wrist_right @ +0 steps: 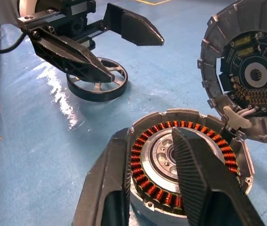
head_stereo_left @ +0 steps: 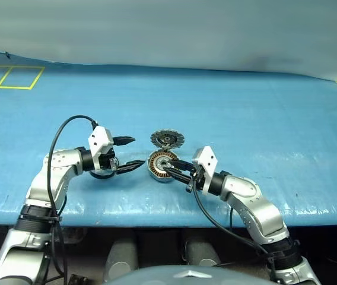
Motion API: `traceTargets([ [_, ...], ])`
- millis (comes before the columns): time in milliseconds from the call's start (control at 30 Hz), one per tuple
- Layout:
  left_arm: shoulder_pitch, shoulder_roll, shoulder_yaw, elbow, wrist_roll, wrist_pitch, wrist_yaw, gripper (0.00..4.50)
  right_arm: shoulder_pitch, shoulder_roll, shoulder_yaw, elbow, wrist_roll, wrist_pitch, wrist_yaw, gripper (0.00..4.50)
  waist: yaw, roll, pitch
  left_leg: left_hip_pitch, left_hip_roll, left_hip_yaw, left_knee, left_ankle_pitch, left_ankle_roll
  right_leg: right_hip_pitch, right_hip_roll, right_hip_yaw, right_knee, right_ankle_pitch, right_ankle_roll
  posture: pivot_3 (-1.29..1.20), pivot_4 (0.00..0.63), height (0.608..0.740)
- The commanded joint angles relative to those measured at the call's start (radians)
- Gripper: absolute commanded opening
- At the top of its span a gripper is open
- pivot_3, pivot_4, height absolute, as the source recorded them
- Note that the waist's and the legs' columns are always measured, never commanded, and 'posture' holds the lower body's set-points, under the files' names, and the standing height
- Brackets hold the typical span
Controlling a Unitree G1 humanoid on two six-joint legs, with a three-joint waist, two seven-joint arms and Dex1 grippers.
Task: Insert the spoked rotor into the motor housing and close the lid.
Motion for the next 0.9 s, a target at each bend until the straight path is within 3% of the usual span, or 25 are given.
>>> traceTargets([
  [33,-0.069,0.050,-0.001,-0.022,0.022,0.044,-0.011,4.50,-0.006,0.008,0.012,-0.017,-0.023,-0.049,-0.017,1.29,0.001,-0.001,0.001,0.000,0.000,0.000,0.000,0.000,0.000,0.000,0.000,0.000,0.000,0.000,0.000,0.00,0.150,0.740],
  [200,-0.225,0.135,-0.092,-0.005,0.114,0.081,-0.083,4.50,-0.007,0.007,0.005,-0.006,-0.023,-0.072,-0.013,1.29,0.006,-0.003,0.002,-0.001,-0.001,0.000,0.000,0.000,0.000,0.000,0.000,0.000,-0.001,0.000,0.000,0.00,0.150,0.740],
  [400,-0.399,0.267,-0.293,0.020,0.296,0.007,-0.315,4.50,-0.008,-0.015,0.011,0.013,-0.026,-0.087,0.019,1.29,0.001,-0.003,0.002,-0.001,0.000,0.000,-0.002,0.000,-0.001,-0.001,0.000,0.000,-0.001,-0.001,-0.001,0.00,0.150,0.740],
  [667,-0.536,0.314,-0.437,0.019,0.431,-0.084,-0.528,4.50,-0.006,-0.084,0.009,0.021,-0.039,-0.078,0.056,1.29,0.002,-0.004,0.003,-0.003,0.000,0.000,-0.001,0.000,-0.001,-0.002,0.000,0.000,0.000,-0.002,-0.001,0.00,0.150,0.740],
  [900,-0.632,0.346,-0.579,0.052,0.506,-0.147,-0.543,4.50,-0.004,-0.118,0.008,0.000,-0.039,-0.063,0.058,1.29,0.002,-0.004,0.003,-0.003,0.000,-0.001,0.000,0.000,-0.001,-0.002,0.001,0.000,0.001,-0.002,-0.001,0.00,0.150,0.740],
])
